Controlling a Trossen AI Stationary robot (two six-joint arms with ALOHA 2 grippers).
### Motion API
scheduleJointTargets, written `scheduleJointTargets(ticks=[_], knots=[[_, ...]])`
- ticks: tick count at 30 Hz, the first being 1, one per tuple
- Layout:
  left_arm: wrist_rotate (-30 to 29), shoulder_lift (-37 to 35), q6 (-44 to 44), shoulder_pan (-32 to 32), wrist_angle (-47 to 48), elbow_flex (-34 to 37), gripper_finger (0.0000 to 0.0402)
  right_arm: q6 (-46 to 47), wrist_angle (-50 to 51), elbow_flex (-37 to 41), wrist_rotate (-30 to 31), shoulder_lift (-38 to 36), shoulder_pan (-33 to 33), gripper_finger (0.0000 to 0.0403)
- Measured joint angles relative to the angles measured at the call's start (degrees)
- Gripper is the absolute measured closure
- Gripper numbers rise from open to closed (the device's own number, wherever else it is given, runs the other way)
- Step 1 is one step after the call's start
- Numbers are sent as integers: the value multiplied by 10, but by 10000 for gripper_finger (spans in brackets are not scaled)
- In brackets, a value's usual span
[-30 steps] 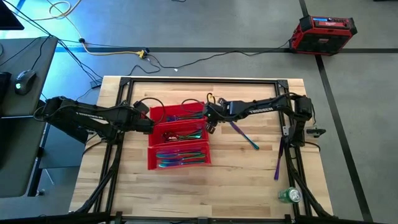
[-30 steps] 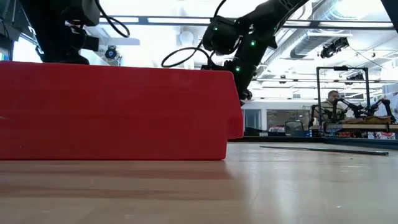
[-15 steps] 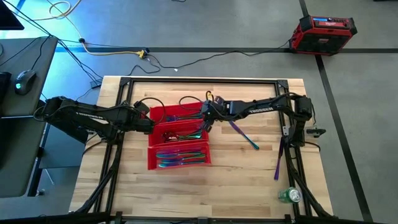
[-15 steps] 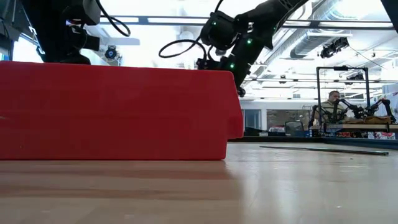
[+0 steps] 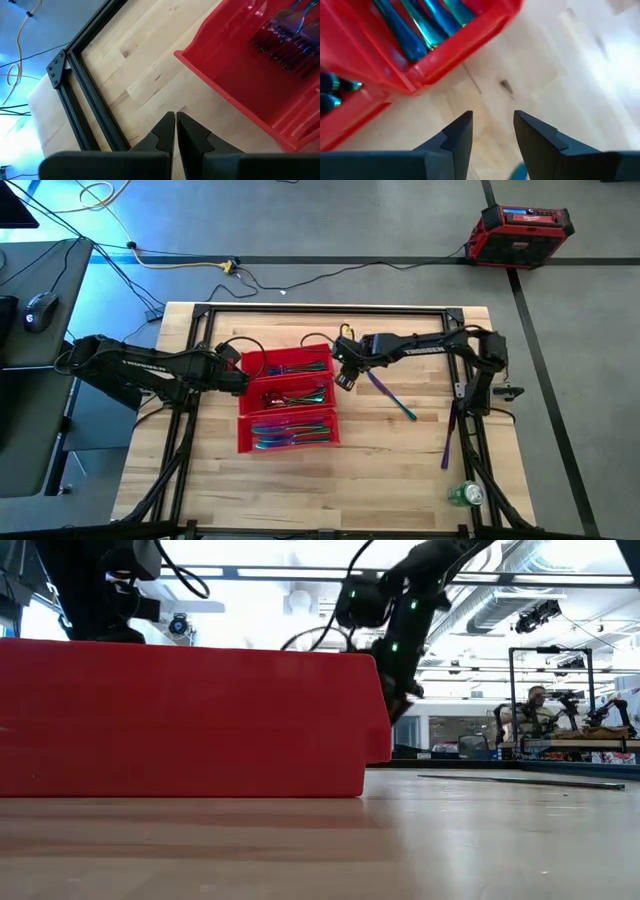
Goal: Sort silverware
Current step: Adjust the red bins
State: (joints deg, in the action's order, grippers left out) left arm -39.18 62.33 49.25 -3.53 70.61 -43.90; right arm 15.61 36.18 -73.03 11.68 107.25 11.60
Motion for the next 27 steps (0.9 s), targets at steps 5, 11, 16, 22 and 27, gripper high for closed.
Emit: scheduleJointTargets(ticks=[5,11,16,22,27], knots=[[0,0,0,0,0,0,402,-11,-60,0,-14,35,-4,270],[0,0,-4,0,0,0,402,-17,-103,0,-8,45,-5,270],[0,0,-4,0,0,0,402,-17,-122,0,-8,46,-5,270],[0,0,-4,0,0,0,402,-18,-122,0,-8,46,-5,270],[0,0,-4,0,0,0,402,-38,-129,0,-34,46,-5,270]])
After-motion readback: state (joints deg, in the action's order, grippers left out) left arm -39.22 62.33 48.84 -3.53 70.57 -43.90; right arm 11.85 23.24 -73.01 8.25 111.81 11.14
